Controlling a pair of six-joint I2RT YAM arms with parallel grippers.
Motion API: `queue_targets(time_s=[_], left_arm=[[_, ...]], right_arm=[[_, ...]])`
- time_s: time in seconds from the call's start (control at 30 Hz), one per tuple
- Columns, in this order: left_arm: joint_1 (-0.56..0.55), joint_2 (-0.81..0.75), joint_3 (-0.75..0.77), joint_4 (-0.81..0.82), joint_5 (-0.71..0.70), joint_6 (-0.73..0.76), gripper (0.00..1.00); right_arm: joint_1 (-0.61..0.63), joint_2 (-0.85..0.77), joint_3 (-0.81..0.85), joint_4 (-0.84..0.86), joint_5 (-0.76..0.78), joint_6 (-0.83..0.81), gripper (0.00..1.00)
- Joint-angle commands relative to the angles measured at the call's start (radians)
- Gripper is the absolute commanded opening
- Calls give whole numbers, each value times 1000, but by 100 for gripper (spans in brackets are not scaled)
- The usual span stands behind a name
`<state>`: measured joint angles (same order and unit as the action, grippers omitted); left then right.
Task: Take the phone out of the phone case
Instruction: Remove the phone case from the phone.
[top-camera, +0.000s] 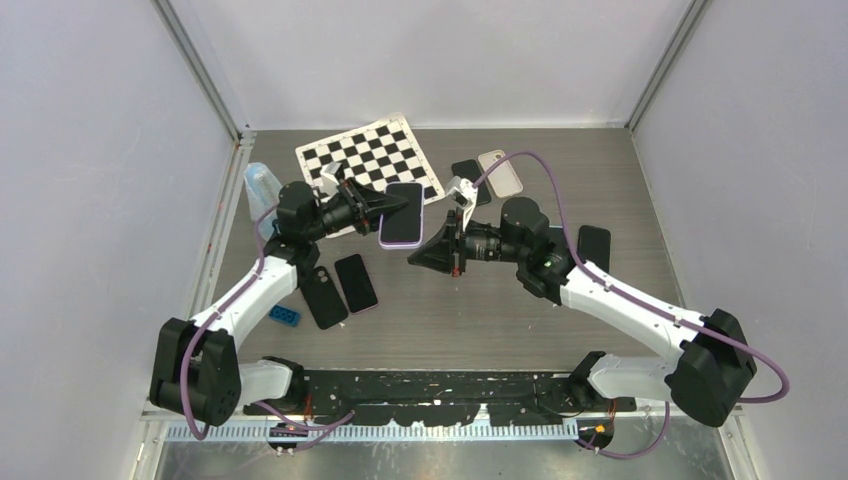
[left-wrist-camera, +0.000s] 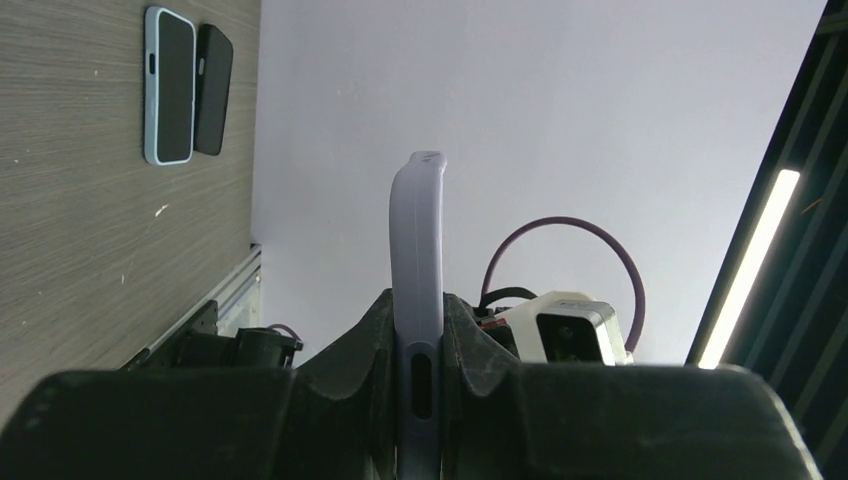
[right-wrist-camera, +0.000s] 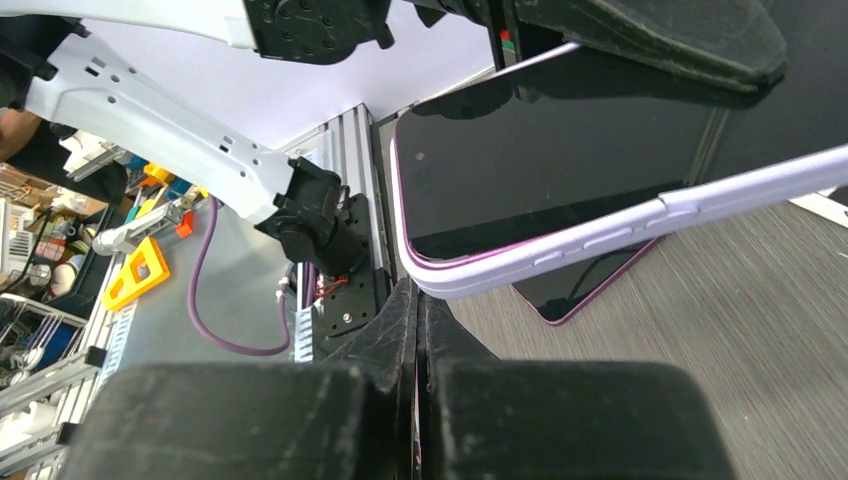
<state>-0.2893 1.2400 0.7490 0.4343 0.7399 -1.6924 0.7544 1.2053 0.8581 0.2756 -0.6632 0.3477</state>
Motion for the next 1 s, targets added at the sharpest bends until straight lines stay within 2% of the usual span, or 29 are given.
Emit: queue_targets(time_s=[0.0,0.07,0.13,0.17,0.23,0.3,0.4,0.57,0.7,0.73,0.83,0.9,0.97], left_arm=[[23,-20,35,56,-12,11,0],[38,-25,27,77,-16,13,0],[46,-29,26,101,-18,15,0],[48,-32,28,109,-20,18,0],[50,-34,40,115,-19,39,0],[50,-37,57,113,-5,67,0],[50,-38,87,104,31,125,0],[50,-44,121,84,90,178,0],[51,-62,135,76,115,200,0],[50,-65,138,71,118,207,0],[50,-75,149,45,122,231,0],[50,-79,154,26,119,243,0],[49,-78,157,18,120,246,0]], right_arm=[[2,-44,-12,21,48,11,1],[1,-58,-21,20,56,42,3],[2,-72,-38,24,70,78,21],[2,-83,-54,37,79,93,39],[2,-95,-81,72,104,153,56],[0,-101,-93,118,115,250,64],[-16,-100,-83,145,122,358,67],[-81,-74,-54,185,74,553,67],[-134,-16,-46,292,-4,710,56],[-139,1,-42,329,-22,726,51],[-141,25,-26,349,-45,744,45],[-141,30,-24,370,-58,741,46],[-141,27,-23,375,-68,734,56]])
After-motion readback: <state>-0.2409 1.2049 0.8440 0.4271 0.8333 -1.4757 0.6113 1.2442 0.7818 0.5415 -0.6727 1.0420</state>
